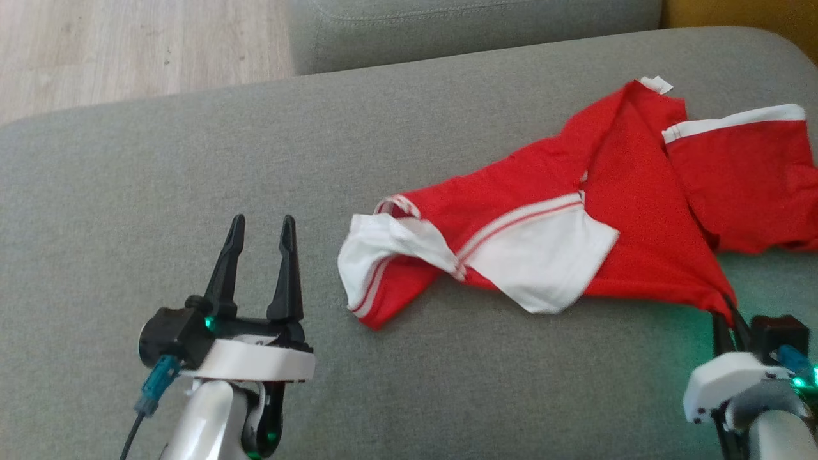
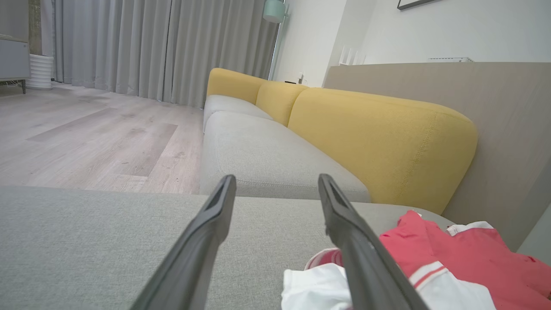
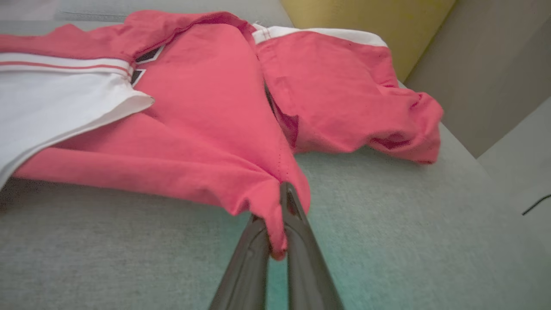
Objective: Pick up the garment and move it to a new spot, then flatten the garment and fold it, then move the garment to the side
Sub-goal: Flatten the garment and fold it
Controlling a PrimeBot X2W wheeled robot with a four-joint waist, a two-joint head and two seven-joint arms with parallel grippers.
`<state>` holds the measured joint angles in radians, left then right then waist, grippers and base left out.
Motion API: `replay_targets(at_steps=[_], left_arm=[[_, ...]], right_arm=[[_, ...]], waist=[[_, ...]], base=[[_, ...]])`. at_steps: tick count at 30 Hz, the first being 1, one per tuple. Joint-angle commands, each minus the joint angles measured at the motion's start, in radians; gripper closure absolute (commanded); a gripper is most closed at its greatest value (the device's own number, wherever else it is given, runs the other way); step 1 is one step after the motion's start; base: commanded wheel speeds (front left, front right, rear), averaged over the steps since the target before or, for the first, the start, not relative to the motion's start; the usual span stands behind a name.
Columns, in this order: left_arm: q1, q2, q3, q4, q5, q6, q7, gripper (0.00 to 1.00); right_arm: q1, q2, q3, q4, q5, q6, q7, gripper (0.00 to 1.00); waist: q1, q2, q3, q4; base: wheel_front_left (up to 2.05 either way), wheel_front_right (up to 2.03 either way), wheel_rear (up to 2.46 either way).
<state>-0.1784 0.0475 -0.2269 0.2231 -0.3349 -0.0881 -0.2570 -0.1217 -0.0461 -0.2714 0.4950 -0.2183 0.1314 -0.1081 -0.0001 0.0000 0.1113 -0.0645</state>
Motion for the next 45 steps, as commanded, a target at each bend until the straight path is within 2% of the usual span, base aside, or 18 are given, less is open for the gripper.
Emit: replay_targets(at_steps=[1, 3, 4, 5, 6, 9, 20, 25, 34, 45], left_arm=[[-0.022, 0.003, 0.027, -0.034, -0.005, 0.004, -0.005, 0.00], [-0.020, 0.003, 0.026, -0.032, -0.006, 0.004, -0.005, 0.00], [-0.018, 0.003, 0.026, -0.031, -0.007, 0.004, -0.005, 0.00], [-0.017, 0.003, 0.026, -0.030, -0.008, 0.004, -0.005, 0.00], [-0.015, 0.003, 0.026, -0.029, -0.009, 0.004, -0.005, 0.00], [-0.011, 0.003, 0.025, -0.026, -0.010, 0.005, -0.005, 0.00], [0.012, 0.003, 0.023, -0.052, -0.002, 0.008, -0.005, 0.00], [0.042, 0.003, 0.026, -0.062, 0.016, 0.007, -0.005, 0.00], [0.044, 0.003, 0.006, -0.062, -0.003, 0.008, -0.005, 0.00], [-0.005, 0.003, -0.005, -0.043, 0.008, 0.002, -0.005, 0.00]], right_arm=[[0.000, -0.004, 0.002, -0.050, -0.011, -0.001, 0.010, 1.00], [0.015, -0.004, -0.013, -0.064, -0.012, -0.001, 0.028, 1.00], [0.021, -0.004, -0.017, -0.069, -0.010, -0.001, 0.034, 0.91], [0.025, -0.004, -0.018, -0.077, -0.012, -0.001, 0.034, 0.25], [0.028, -0.004, -0.014, -0.083, -0.003, -0.001, 0.031, 0.00], [0.028, -0.004, 0.031, -0.102, 0.049, -0.001, 0.009, 0.00], [0.028, -0.004, 0.310, -0.256, 0.306, -0.001, -0.129, 0.00], [0.058, -0.004, 0.388, -0.301, 0.387, -0.001, -0.152, 0.00], [0.049, -0.004, 0.363, -0.293, 0.404, -0.001, -0.153, 0.00], [-0.095, -0.004, 0.268, -0.046, 0.470, -0.001, -0.108, 0.00]], waist=[[0.0001, 0.0000, -0.007, -0.003], [0.0001, 0.0000, -0.013, -0.003], [0.0001, 0.0000, -0.016, -0.002], [0.0001, 0.0000, -0.019, -0.001], [0.0001, 0.0000, -0.023, 0.001], [0.0001, 0.0000, -0.035, 0.007], [0.0001, 0.0000, -0.065, 0.018], [0.0001, 0.0000, -0.064, 0.024], [0.0001, 0.0000, -0.032, 0.050], [0.0001, 0.0000, 0.052, 0.108]], base=[[0.00, 0.00, 0.00], [0.00, 0.00, 0.00], [0.00, 0.00, 0.00], [0.00, 0.00, 0.00], [0.00, 0.00, 0.00], [0.00, 0.00, 0.00], [0.00, 0.00, 0.00], [0.00, 0.00, 0.00], [0.00, 0.00, 0.00], [0.00, 0.00, 0.00]])
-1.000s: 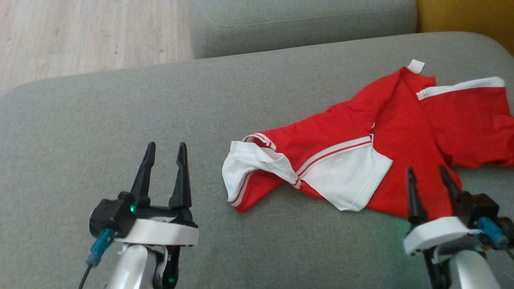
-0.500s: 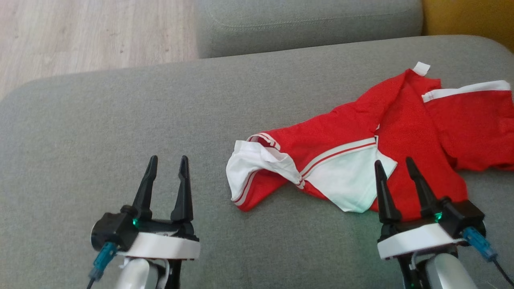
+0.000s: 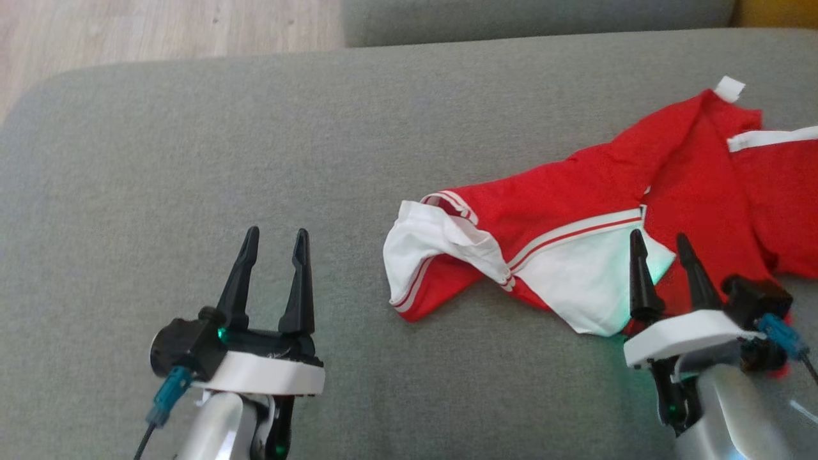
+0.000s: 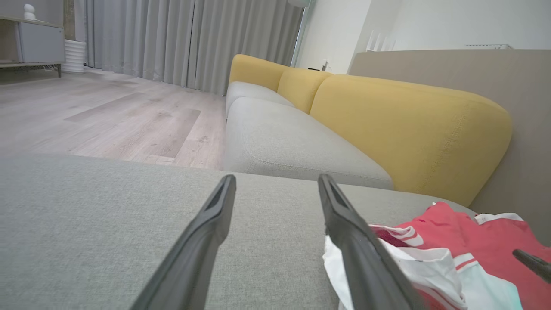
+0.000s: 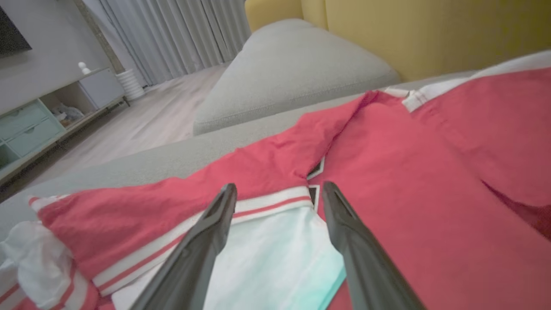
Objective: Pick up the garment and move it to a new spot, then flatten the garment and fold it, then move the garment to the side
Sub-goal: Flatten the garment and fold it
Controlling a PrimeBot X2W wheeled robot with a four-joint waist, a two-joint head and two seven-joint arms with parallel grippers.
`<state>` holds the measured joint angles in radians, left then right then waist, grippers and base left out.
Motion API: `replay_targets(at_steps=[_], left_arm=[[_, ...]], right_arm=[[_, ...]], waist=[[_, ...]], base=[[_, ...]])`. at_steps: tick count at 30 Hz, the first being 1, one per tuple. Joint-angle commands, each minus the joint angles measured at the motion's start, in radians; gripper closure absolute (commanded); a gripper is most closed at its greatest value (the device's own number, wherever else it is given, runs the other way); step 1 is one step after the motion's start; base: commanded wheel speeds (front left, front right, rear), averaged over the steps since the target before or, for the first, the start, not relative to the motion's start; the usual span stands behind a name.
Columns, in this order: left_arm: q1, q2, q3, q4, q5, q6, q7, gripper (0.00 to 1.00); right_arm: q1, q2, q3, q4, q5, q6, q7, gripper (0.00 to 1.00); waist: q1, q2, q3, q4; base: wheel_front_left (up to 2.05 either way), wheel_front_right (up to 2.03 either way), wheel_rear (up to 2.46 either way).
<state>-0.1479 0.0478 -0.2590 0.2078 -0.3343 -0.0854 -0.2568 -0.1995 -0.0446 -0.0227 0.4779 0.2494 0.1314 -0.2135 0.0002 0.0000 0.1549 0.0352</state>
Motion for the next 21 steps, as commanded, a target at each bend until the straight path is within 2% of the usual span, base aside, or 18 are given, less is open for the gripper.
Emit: replay_targets(at_steps=[1, 8, 15, 16, 17, 18, 21], left_arm=[[-0.038, 0.002, 0.026, -0.027, 0.007, -0.001, -0.005, 0.00], [-0.052, 0.002, 0.015, -0.026, 0.002, -0.002, -0.005, 0.00], [-0.058, 0.002, 0.007, -0.022, 0.000, 0.001, -0.005, 0.00], [-0.059, 0.002, 0.007, -0.021, 0.001, 0.001, -0.005, 0.00], [-0.060, 0.002, 0.007, -0.020, 0.001, 0.001, -0.005, 0.00], [-0.061, 0.002, 0.007, -0.019, 0.001, 0.000, -0.005, 0.00], [-0.061, 0.002, 0.010, -0.013, 0.002, 0.001, -0.005, 0.00]], right_arm=[[-0.027, -0.006, 0.011, -0.004, 0.002, -0.001, 0.001, 0.00], [-0.089, -0.006, -0.052, 0.153, 0.014, -0.001, 0.002, 0.00], [-0.135, -0.006, -0.048, 0.244, 0.001, -0.001, -0.019, 0.00], [-0.141, -0.006, -0.043, 0.252, 0.003, -0.001, -0.022, 0.27], [-0.146, -0.006, -0.038, 0.258, 0.003, -0.001, -0.025, 0.75], [-0.151, -0.006, -0.032, 0.258, 0.001, -0.001, -0.029, 1.00], [-0.154, -0.006, -0.020, 0.246, -0.015, -0.001, -0.039, 1.00]], waist=[[-0.0002, 0.0000, 0.012, 0.012], [-0.0002, 0.0000, 0.030, 0.031], [-0.0002, 0.0000, 0.042, 0.038], [-0.0002, 0.0000, 0.042, 0.039], [-0.0002, 0.0000, 0.043, 0.039], [-0.0002, 0.0000, 0.042, 0.040], [-0.0002, 0.0000, 0.033, 0.038]], base=[[0.00, 0.00, 0.00], [0.00, 0.00, 0.00], [0.00, 0.00, 0.00], [0.00, 0.00, 0.00], [0.00, 0.00, 0.00], [0.00, 0.00, 0.00], [0.00, 0.00, 0.00]])
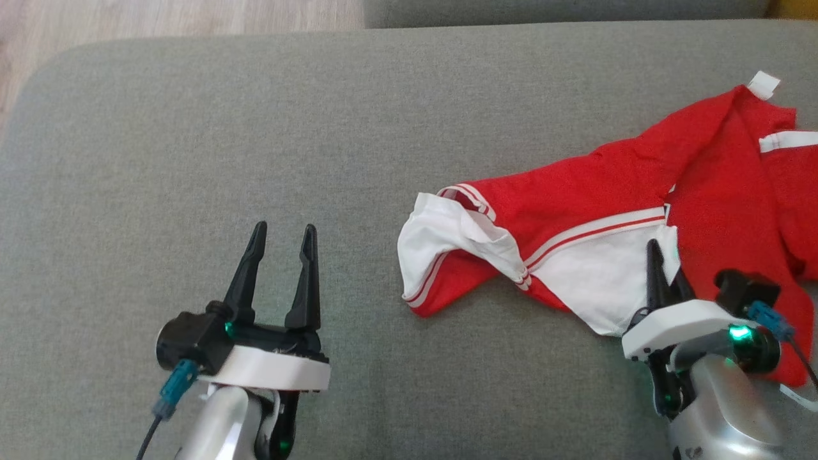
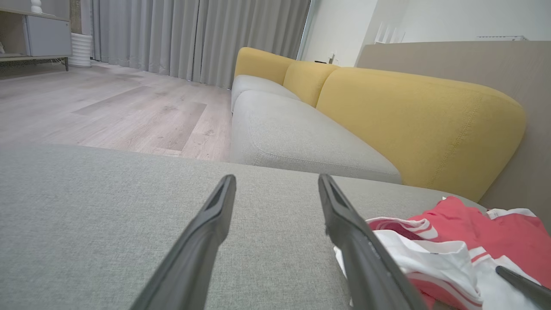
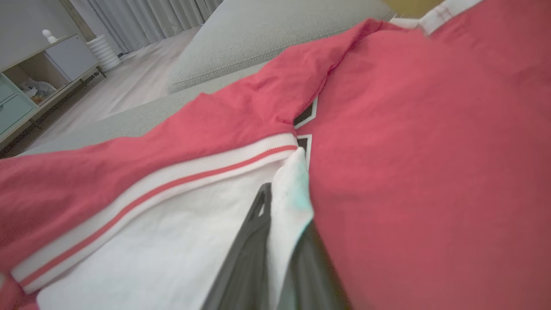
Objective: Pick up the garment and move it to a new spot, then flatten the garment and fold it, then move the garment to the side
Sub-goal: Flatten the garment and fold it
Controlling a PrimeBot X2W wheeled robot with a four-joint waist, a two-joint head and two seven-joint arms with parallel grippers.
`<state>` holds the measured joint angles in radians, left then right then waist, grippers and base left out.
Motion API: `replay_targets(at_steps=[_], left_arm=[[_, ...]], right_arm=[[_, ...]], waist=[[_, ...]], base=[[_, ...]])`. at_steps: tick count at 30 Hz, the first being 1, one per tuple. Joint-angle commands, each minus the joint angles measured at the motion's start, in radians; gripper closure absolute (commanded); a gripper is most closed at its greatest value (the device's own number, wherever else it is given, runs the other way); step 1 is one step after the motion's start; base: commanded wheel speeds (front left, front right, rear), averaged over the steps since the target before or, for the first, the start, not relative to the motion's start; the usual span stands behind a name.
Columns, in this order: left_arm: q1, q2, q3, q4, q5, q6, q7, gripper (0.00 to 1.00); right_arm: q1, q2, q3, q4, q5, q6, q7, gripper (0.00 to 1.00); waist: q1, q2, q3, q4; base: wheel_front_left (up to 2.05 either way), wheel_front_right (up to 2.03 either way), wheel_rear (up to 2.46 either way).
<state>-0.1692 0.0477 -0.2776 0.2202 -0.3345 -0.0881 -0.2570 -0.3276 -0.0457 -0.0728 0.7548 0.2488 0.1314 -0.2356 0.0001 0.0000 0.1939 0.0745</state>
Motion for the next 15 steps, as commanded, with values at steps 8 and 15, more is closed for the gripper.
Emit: replay_targets(at_steps=[8, 15], left_arm=[[-0.020, 0.003, 0.036, -0.015, 0.002, 0.008, -0.005, 0.00], [-0.015, 0.003, 0.027, -0.017, -0.006, 0.010, -0.005, 0.00]], right_arm=[[0.012, -0.004, 0.086, -0.129, 0.028, -0.001, -0.024, 1.00], [0.007, -0.004, 0.132, -0.285, 0.000, -0.001, 0.021, 1.00]], waist=[[-0.0001, 0.0000, -0.050, -0.019], [-0.0001, 0.0000, -0.071, -0.013]], base=[[0.00, 0.00, 0.00], [0.00, 0.00, 0.00]])
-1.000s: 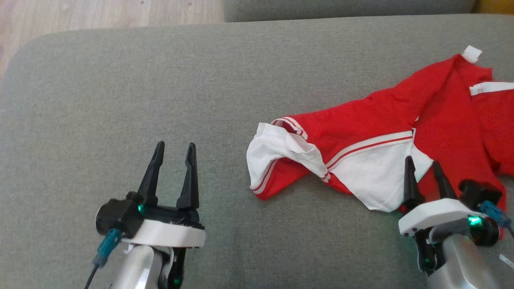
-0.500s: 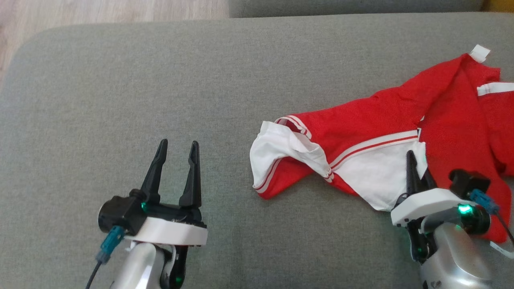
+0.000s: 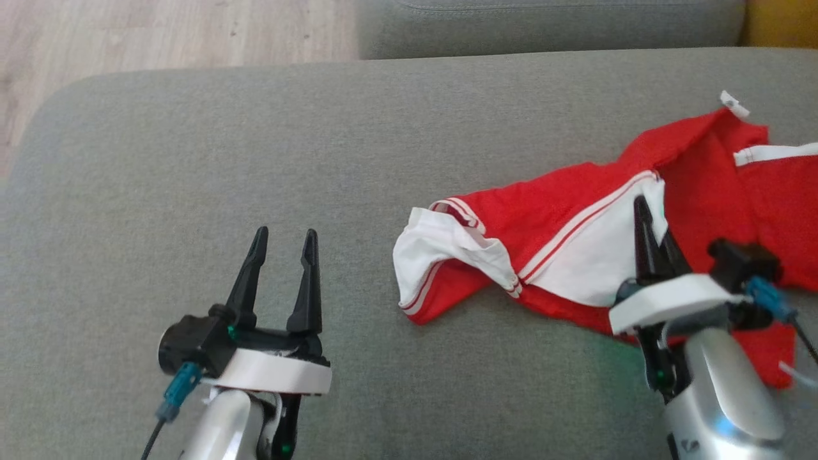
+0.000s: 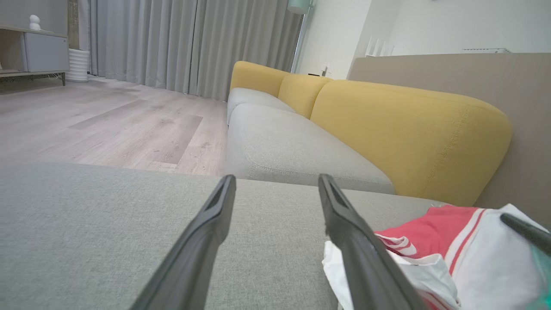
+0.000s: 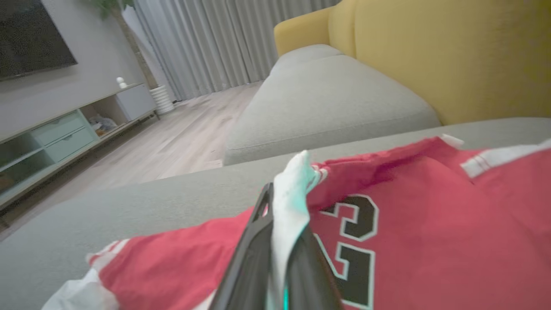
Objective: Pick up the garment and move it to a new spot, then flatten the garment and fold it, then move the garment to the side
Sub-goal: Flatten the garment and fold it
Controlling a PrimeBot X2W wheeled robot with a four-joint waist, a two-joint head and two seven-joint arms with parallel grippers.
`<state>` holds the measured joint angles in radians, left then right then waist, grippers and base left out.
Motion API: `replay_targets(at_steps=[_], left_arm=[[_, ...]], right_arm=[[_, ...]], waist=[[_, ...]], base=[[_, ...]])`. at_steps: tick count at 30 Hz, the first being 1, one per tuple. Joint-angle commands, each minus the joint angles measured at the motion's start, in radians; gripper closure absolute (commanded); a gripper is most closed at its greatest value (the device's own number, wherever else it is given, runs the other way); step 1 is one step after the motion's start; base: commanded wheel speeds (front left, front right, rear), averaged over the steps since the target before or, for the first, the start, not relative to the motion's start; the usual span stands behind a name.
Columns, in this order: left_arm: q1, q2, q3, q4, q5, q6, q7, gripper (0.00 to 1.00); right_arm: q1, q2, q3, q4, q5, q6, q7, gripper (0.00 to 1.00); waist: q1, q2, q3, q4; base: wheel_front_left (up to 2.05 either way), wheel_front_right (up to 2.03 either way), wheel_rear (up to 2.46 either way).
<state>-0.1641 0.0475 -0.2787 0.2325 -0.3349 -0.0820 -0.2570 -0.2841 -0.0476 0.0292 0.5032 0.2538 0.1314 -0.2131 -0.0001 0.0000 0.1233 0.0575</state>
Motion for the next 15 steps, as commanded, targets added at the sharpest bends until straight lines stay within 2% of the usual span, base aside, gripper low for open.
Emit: replay_targets(at_steps=[1, 8, 12, 15], left_arm=[[-0.020, 0.003, 0.025, -0.031, -0.008, 0.004, -0.005, 0.00], [-0.037, 0.003, -0.004, -0.039, -0.023, 0.009, -0.005, 0.00], [-0.061, 0.003, -0.036, -0.044, -0.040, 0.010, -0.005, 0.00], [-0.083, 0.003, -0.071, -0.045, -0.058, 0.012, -0.005, 0.00]], right_arm=[[-0.047, -0.003, 0.035, -0.054, -0.007, -0.001, 0.017, 1.00], [-0.203, -0.006, 0.013, -0.128, -0.027, -0.001, 0.154, 1.00], [-0.340, -0.033, -0.060, -0.070, -0.039, -0.001, 0.222, 1.00], [-0.449, -0.083, -0.143, 0.013, -0.083, -0.001, 0.244, 1.00]], waist=[[0.0001, 0.0000, 0.000, 0.010], [0.0001, 0.0000, 0.043, 0.086], [0.0001, 0.0000, 0.089, 0.159], [0.0001, 0.0000, 0.125, 0.231]], base=[[0.00, 0.00, 0.00], [0.00, 0.00, 0.00], [0.00, 0.00, 0.00], [0.00, 0.00, 0.00]])
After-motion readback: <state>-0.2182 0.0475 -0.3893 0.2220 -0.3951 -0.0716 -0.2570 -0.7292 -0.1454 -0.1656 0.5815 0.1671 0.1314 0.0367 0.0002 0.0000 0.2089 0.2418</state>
